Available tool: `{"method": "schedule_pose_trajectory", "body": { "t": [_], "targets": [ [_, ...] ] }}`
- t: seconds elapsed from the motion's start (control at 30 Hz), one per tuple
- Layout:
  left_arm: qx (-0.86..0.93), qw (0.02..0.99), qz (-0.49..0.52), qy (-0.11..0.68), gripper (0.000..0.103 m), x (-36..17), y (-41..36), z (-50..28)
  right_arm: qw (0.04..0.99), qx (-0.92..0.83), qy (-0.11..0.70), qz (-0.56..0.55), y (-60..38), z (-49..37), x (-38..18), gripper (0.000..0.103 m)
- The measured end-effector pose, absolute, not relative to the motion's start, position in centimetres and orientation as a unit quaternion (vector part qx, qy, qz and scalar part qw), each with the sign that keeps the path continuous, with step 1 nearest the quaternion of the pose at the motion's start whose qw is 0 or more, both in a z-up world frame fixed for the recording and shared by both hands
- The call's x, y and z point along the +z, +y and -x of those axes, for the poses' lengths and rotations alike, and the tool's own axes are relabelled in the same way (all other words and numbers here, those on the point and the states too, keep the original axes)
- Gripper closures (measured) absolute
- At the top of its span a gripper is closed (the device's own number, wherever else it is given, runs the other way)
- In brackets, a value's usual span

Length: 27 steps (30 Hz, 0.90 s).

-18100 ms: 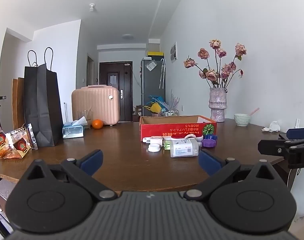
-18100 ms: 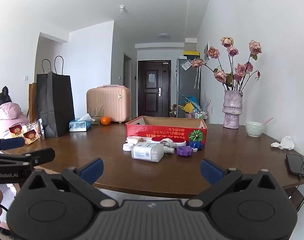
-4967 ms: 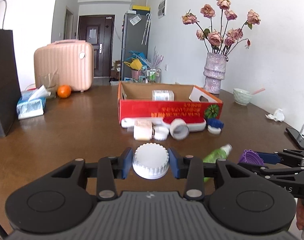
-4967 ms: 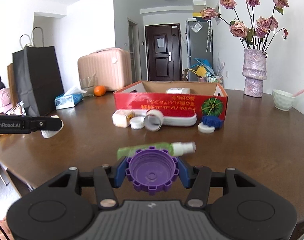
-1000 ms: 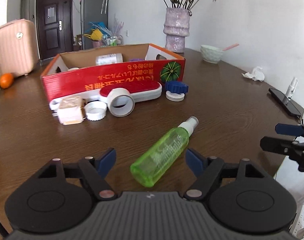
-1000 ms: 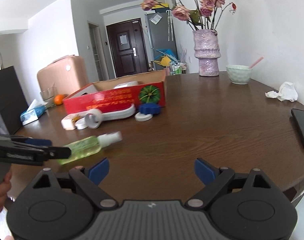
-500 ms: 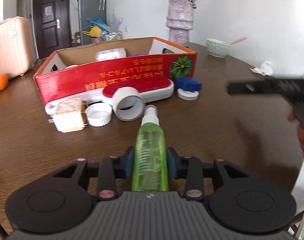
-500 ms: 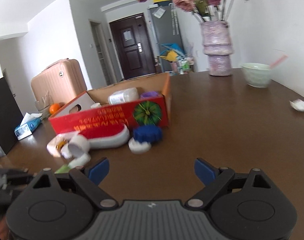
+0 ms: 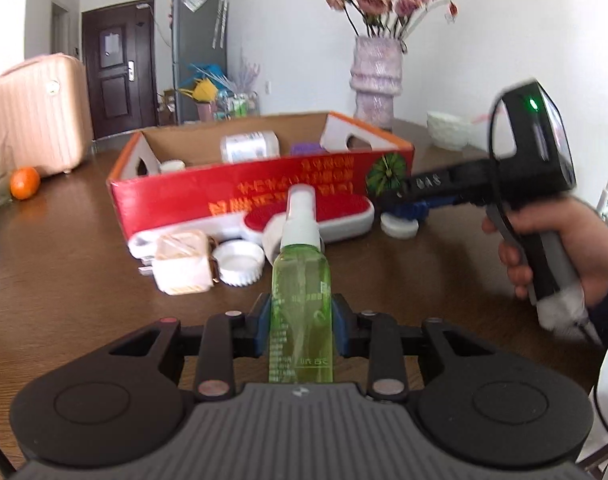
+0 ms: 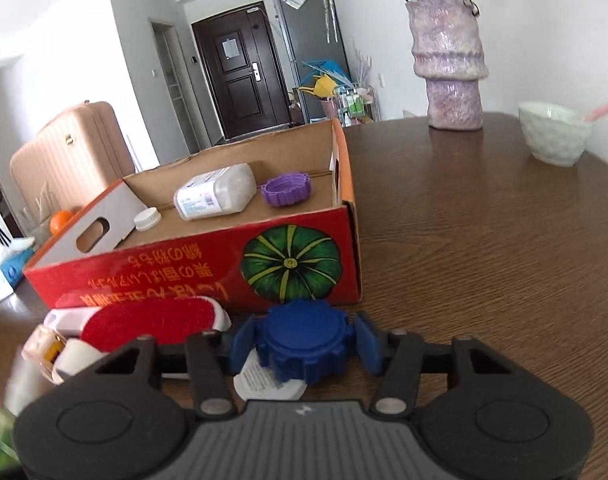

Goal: Organize rigid objects
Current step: 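Lift the green spray bottle with the left gripper while the right grasps the blue cap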

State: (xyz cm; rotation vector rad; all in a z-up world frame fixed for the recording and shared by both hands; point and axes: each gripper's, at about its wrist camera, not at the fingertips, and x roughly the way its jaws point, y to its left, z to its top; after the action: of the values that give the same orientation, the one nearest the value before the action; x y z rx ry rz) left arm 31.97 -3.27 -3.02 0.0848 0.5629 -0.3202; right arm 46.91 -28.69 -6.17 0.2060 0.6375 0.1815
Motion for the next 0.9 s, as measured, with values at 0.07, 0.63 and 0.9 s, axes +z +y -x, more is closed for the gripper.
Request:
{"method": "schedule_pose_trajectory", "body": {
  "t": [0.07,0.63,0.9],
  "targets": [
    [-0.148,0.952,-0.041,0.265,0.072,-2.3,-2.9,-31.2,0.947,0.085,0.293,-0.099,-28.8,-45.9,-5.6,0.050],
    [-0.084,0.974,-0.007,0.210,0.072,2.5,0.3,-21.5,0.961,0.177,0.203,-0.058,-27.0,-27.1,-0.8,0.050],
    [-0.069,0.979,0.000,0.191,0.072,3.3,0.8,-18.4,0.965,0.183,0.180,-0.055,-27.1,-22.8,0.2,0.050]
  ]
}}
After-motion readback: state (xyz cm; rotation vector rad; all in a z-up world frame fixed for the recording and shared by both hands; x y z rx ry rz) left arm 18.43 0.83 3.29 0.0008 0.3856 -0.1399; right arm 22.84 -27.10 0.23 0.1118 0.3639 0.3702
